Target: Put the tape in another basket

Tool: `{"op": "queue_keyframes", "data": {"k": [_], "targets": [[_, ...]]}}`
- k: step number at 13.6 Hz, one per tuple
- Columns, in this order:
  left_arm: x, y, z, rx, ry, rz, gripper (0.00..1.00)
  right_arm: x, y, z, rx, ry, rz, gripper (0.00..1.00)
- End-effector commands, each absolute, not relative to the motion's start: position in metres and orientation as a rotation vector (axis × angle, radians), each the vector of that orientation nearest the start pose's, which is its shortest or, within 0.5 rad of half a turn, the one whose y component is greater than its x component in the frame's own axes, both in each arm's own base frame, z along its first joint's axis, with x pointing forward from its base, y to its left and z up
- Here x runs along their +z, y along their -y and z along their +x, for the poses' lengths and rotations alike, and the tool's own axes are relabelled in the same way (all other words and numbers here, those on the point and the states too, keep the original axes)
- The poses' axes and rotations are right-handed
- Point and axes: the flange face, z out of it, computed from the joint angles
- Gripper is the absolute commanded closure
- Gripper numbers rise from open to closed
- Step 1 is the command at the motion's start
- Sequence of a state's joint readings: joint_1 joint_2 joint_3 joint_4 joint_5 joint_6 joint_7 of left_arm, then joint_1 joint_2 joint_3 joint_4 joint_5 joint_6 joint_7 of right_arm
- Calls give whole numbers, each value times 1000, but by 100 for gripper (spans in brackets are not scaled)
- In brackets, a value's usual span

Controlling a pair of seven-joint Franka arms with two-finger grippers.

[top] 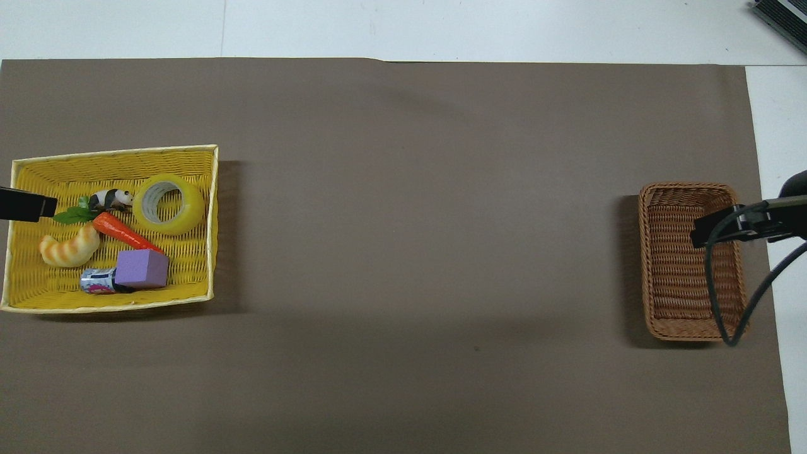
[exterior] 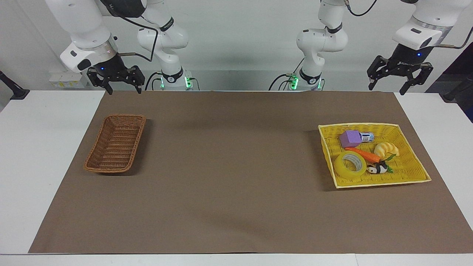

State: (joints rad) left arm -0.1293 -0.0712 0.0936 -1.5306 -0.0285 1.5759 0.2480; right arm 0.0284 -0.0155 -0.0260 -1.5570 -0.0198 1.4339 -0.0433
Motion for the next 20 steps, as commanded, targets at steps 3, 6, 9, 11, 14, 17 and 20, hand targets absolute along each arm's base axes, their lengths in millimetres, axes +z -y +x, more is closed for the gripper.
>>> {"op": "queue_keyframes", "data": {"k": [3,6,9,11,14,17,20], "targets": [[688,20,529,-171,-444,-3125,0,629,5,534,184,102,-3139,0],[689,19,528,-175,-446,-3124,0,629,5,534,184,102,-3139,0],[688,18,529,-173,-444,-3124,0,629,4,534,184,105,-3139,0],[688,14,529,-173,-434,-3126,0,629,4,534,184,105,-3139,0],[688,9,529,-176,-420,-3127,0,629,5,534,184,102,-3139,0],[687,12,526,-154,-425,-3129,0,628,4,534,186,105,-3139,0],[684,13,527,-174,-430,-3128,0,629,4,534,184,105,-3139,0]]}}
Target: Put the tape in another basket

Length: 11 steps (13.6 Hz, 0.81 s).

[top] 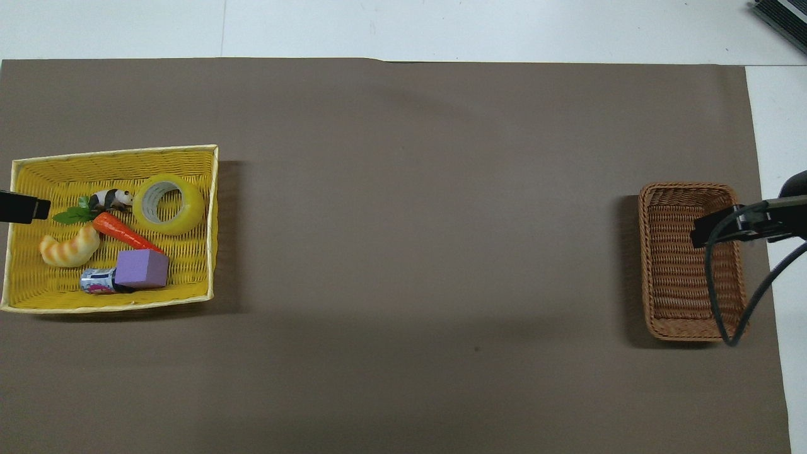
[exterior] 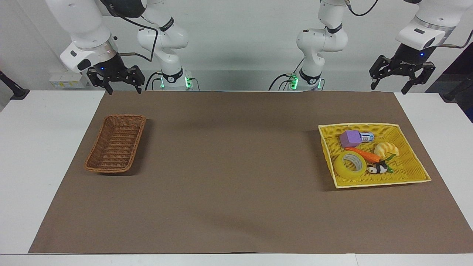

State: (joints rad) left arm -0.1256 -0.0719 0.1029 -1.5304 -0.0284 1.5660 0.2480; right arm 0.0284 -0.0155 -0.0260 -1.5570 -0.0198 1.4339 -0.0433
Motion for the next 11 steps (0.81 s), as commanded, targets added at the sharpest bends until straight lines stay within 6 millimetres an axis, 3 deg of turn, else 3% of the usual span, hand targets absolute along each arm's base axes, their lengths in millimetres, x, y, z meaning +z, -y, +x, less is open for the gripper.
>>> {"op": "queue_keyframes", "data": {"k": [1,5,11], "targets": [[678,13,531,-190,-428,-3126,0,629,4,534,184,105,-3139,0],[646,3,545,-236,-413,-3121,0,629,4,534,184,105,-3139,0],[557,-5,561,-304,-369,-3118,0,629,-8,536,171,124,-3138,0]]}}
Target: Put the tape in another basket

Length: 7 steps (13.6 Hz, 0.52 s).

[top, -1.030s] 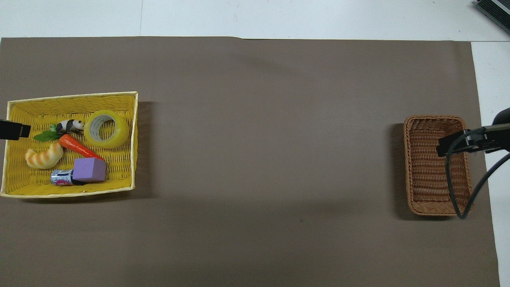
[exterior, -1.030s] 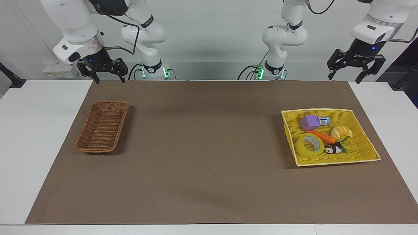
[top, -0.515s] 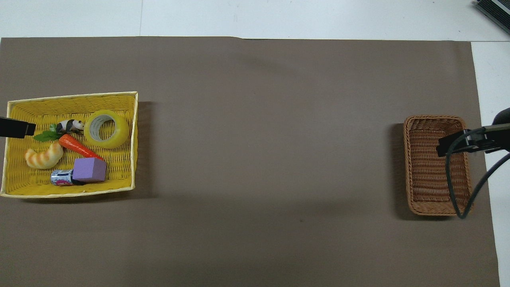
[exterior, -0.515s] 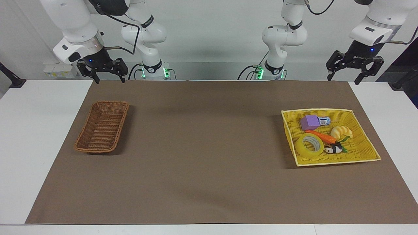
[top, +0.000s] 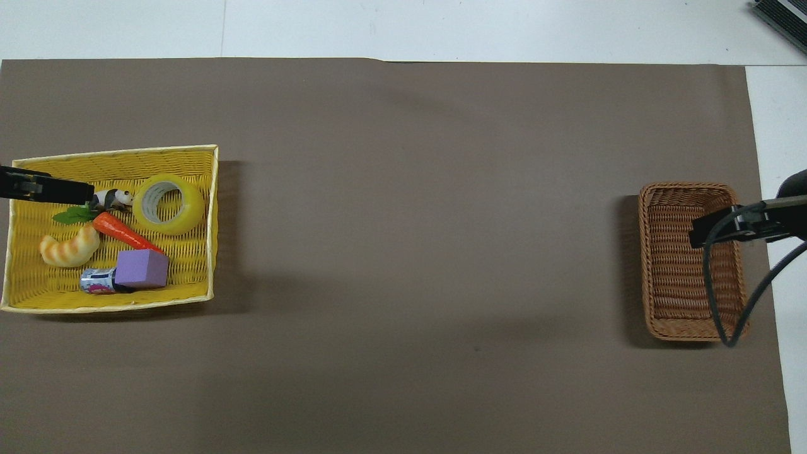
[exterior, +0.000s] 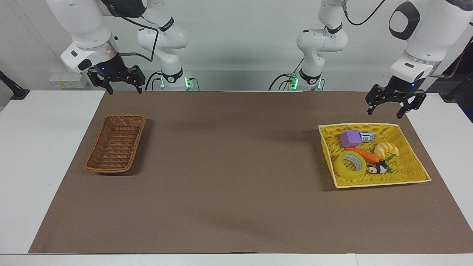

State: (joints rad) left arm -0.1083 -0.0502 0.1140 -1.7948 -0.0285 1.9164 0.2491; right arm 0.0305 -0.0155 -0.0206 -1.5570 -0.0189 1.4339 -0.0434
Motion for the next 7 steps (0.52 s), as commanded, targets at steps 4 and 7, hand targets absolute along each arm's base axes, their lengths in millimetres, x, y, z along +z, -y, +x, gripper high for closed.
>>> {"op": "queue_keyframes", "data": {"k": [4,7], "targets": [[509,-5,568,-280,-364,-3118,0,616,-4,522,156,98,-3080,0],[476,-3,580,-272,-361,-3115,0,592,-4,501,137,110,-3069,0]]}}
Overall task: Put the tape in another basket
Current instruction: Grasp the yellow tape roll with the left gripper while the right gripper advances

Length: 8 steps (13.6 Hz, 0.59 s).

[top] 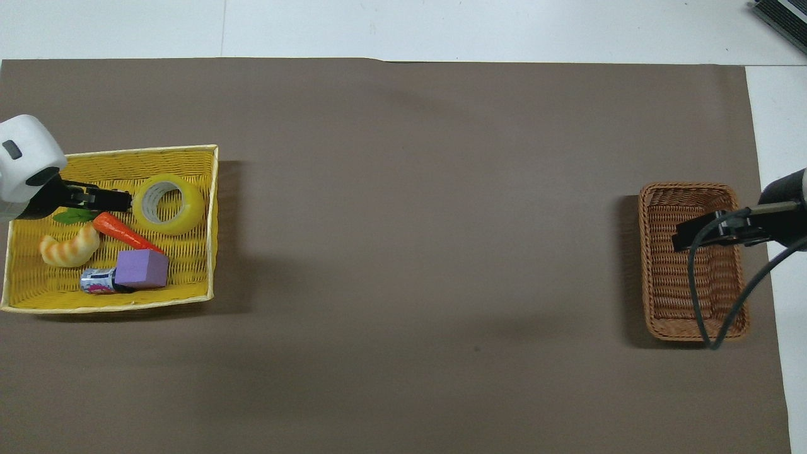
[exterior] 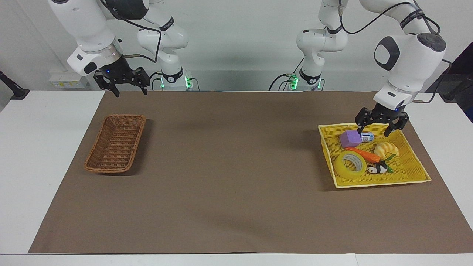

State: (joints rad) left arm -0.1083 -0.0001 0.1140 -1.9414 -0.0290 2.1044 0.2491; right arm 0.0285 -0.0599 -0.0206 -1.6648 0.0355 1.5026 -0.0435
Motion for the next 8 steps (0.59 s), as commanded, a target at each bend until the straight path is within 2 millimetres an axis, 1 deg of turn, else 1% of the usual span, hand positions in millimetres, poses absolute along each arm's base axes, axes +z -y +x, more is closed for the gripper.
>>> {"op": "queue_keyframes", "data": {"k": [1,2,3,4,6,7,8], "targets": [[459,-3,581,-245,-363,-3117,0,584,-6,500,146,112,-3064,0],[439,-8,588,-256,-349,-3111,0,577,-7,500,151,115,-3062,0],[418,-17,595,-260,-320,-3108,0,567,-14,502,149,127,-3054,0],[400,-18,602,-277,-287,-3125,0,552,-18,505,131,122,-3039,0],[377,-41,608,-292,-187,-3165,0,517,-27,507,120,135,-3033,0],[370,-43,608,-277,-222,-3164,0,503,-33,511,108,133,-3015,0],[358,-46,608,-244,-225,-3168,0,488,-46,516,120,148,-3001,0]]}}
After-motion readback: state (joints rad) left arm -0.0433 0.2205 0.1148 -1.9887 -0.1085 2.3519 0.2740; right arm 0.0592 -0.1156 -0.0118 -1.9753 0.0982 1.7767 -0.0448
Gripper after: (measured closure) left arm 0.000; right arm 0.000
